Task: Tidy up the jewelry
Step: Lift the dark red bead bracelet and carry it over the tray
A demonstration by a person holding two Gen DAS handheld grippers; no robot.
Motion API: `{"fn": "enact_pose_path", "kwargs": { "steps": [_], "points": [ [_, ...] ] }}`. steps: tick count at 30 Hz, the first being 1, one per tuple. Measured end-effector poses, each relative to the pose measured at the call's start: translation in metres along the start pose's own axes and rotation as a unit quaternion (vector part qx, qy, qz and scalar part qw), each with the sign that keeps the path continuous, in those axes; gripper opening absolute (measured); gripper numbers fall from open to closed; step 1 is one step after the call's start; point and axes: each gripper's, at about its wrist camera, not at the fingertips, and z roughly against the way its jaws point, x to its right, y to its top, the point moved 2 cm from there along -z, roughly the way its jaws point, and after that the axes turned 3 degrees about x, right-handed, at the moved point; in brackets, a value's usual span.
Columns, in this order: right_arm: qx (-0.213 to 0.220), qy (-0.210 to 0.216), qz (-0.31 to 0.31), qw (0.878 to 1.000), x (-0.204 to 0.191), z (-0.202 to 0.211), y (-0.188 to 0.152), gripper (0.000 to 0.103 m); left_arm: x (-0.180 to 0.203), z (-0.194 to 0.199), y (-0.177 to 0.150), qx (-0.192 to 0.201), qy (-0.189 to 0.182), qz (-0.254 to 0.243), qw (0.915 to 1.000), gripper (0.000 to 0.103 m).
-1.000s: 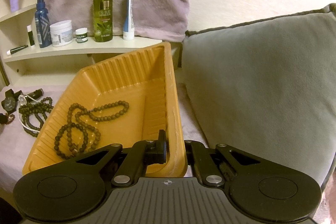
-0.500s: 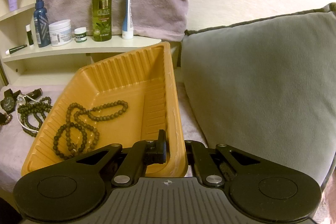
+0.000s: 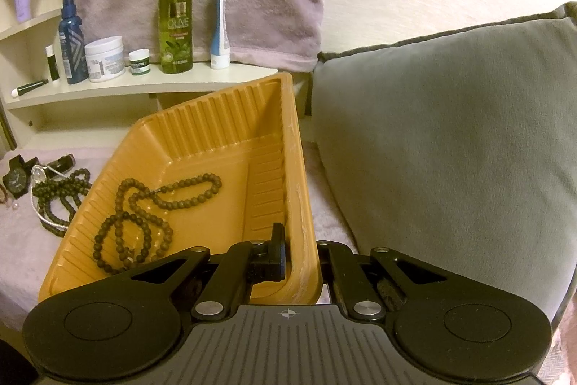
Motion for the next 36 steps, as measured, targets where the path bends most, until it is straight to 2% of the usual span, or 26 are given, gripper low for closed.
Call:
{"fn": "enact_pose_path", "kwargs": {
  "steps": [8,18,27,36],
  "points": [
    [0.001,0.001,-0.001,1.000,0.000,0.001,0.000,0.005,0.024,0.018,0.035,0.030,-0.040,-0.016,0.9986,0.004],
    [0.001,0.003,-0.002,1.000,0.000,0.002,0.001,0.004,0.105,0.016,0.051,0.048,-0.131,-0.050,0.9890,0.004],
    [0.003,0.007,-0.008,1.000,0.000,0.004,0.002,0.004,0.177,-0.003,0.043,0.023,-0.208,-0.072,0.9752,0.004],
    [0.001,0.007,-0.011,1.000,0.001,0.003,0.002,0.004,0.212,-0.024,0.007,-0.028,-0.228,-0.103,0.9678,0.005]
  ]
}}
